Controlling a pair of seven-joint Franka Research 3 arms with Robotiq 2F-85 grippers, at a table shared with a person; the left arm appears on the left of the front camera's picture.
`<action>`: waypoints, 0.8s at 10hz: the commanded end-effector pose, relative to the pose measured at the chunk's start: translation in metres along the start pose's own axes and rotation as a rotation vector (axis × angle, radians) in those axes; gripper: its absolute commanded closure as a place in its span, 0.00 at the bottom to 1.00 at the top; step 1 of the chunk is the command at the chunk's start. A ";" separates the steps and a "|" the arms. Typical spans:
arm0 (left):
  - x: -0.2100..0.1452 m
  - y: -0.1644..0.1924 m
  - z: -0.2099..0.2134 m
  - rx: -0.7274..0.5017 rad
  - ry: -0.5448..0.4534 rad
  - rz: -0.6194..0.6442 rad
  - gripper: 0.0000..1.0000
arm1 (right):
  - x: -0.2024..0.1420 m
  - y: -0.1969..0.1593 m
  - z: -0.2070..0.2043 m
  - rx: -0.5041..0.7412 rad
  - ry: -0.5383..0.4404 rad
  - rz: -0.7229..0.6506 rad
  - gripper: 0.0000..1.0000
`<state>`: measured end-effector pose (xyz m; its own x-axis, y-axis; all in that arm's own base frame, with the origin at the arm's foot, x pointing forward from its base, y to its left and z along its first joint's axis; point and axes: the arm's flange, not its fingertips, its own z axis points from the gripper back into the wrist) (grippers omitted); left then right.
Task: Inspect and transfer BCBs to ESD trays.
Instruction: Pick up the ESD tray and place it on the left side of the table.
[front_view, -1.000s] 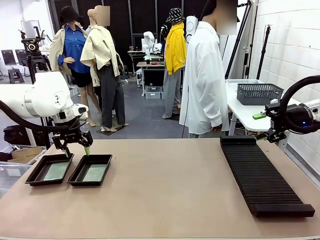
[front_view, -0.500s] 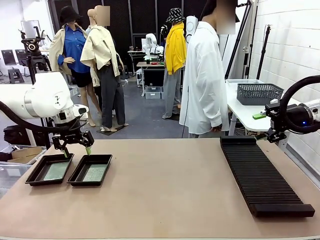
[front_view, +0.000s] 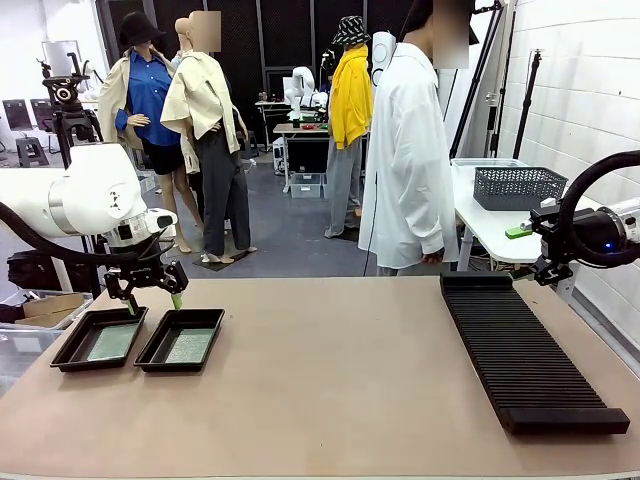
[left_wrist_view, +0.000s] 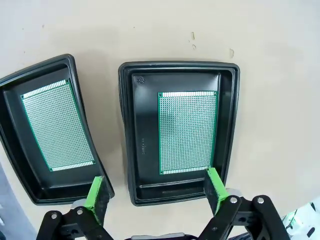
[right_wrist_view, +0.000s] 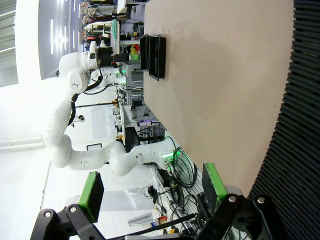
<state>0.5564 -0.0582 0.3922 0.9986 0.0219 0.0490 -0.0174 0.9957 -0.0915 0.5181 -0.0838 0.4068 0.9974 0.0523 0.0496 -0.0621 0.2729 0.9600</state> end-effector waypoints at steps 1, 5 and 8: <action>0.001 0.001 0.003 0.002 -0.004 0.000 0.00 | 0.000 0.001 -0.001 -0.011 -0.007 -0.009 0.00; 0.001 0.001 0.003 0.002 -0.004 0.000 0.00 | 0.000 0.001 -0.001 -0.011 -0.007 -0.009 0.00; -0.005 0.010 0.010 -0.119 -0.007 -0.011 0.00 | 0.000 0.001 -0.001 -0.011 -0.007 -0.009 0.00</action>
<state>0.5562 -0.0574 0.3946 0.9984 0.0235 0.0515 -0.0168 0.9919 -0.1259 0.5181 -0.0838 0.4068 0.9974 0.0523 0.0496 -0.0621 0.2729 0.9600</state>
